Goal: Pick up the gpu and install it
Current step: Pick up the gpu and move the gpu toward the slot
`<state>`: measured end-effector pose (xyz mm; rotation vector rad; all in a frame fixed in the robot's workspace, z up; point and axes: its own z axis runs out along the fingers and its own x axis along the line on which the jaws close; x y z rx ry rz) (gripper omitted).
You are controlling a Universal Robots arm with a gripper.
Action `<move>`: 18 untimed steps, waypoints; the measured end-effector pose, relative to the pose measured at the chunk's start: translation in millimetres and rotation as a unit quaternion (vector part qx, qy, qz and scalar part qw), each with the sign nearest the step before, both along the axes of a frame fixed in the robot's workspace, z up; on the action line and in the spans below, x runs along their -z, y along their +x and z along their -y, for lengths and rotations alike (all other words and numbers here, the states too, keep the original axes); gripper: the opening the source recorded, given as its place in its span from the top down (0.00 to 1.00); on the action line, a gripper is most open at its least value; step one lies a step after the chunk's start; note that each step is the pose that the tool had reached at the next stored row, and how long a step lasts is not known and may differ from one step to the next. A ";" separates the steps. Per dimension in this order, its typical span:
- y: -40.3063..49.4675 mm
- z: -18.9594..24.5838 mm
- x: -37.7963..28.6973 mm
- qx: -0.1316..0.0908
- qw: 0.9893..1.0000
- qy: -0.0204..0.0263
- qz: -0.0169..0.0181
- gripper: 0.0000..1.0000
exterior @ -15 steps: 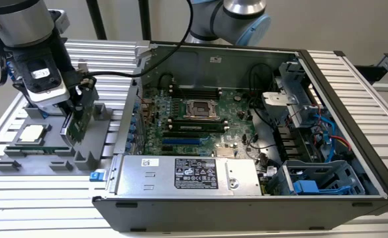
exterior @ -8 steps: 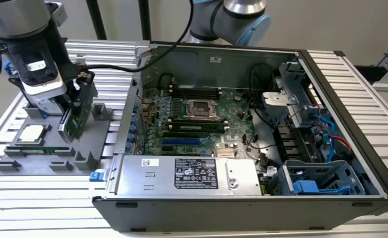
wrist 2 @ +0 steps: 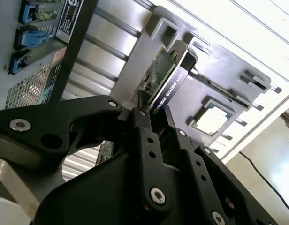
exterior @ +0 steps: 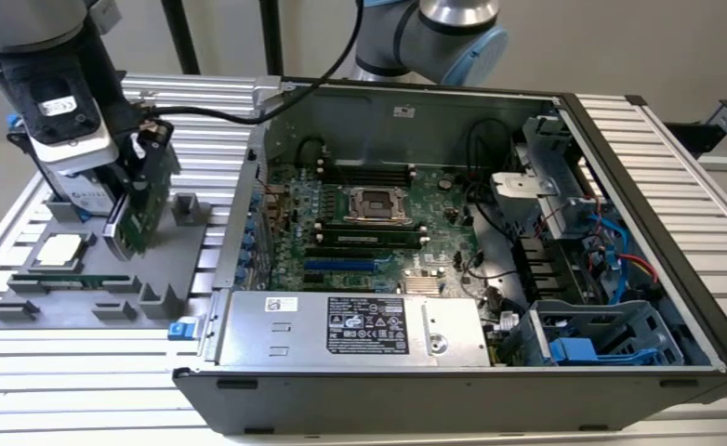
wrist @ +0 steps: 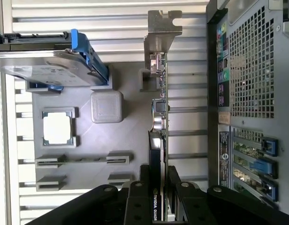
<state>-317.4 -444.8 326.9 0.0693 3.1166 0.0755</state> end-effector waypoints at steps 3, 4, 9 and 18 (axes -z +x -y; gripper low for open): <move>0.0 0.0 -4.4 0.000 1.000 0.000 0.000 1.00; 0.0 0.0 -5.9 0.000 1.000 0.000 0.000 1.00; 0.0 0.0 -12.9 0.000 1.000 0.000 0.000 1.00; 0.0 0.0 -25.5 0.000 1.000 0.000 0.000 1.00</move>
